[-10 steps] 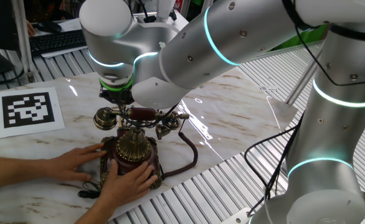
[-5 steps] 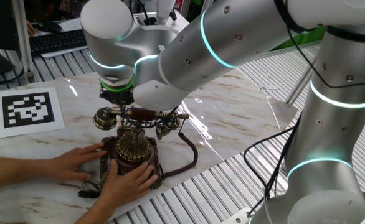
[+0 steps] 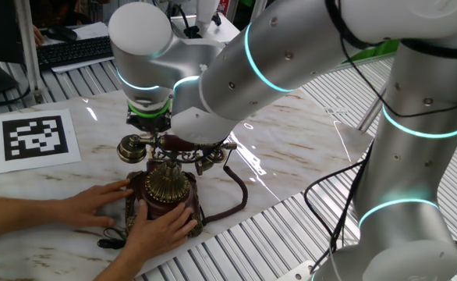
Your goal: Dial a number on an old rotary phone
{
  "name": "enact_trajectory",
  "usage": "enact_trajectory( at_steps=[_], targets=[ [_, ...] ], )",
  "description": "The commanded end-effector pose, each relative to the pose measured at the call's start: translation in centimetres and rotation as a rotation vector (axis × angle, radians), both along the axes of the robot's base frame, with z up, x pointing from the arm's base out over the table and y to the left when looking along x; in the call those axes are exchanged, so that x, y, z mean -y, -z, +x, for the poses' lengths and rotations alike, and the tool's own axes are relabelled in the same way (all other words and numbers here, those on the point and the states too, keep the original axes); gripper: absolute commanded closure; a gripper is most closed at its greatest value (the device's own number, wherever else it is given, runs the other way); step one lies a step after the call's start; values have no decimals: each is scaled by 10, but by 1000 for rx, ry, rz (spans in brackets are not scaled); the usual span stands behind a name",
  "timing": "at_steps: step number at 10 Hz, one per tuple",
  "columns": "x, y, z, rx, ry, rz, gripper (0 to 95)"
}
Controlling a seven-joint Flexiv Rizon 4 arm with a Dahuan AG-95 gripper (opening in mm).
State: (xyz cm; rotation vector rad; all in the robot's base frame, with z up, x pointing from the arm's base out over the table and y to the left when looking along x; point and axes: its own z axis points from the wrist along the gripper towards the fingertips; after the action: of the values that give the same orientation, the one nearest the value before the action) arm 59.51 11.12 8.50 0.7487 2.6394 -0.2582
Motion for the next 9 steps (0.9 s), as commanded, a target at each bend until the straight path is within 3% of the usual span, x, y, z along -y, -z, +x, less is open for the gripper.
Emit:
enact_trajectory(
  at_steps=[1,3,5,6,7,8,9],
  targets=[
    [2,0,3,6,-7,2,950],
    [2,0,3,6,-3,8,950],
    [2,-1,4,-15,-4,38,950],
    [1,-7,2,-90,-15,77,950],
    [-1,-21,3,-196,-8,115,950],
    [-2,-38,3,-286,-6,168,950],
    [-3,-48,0,-350,2,259,950]
  ],
)
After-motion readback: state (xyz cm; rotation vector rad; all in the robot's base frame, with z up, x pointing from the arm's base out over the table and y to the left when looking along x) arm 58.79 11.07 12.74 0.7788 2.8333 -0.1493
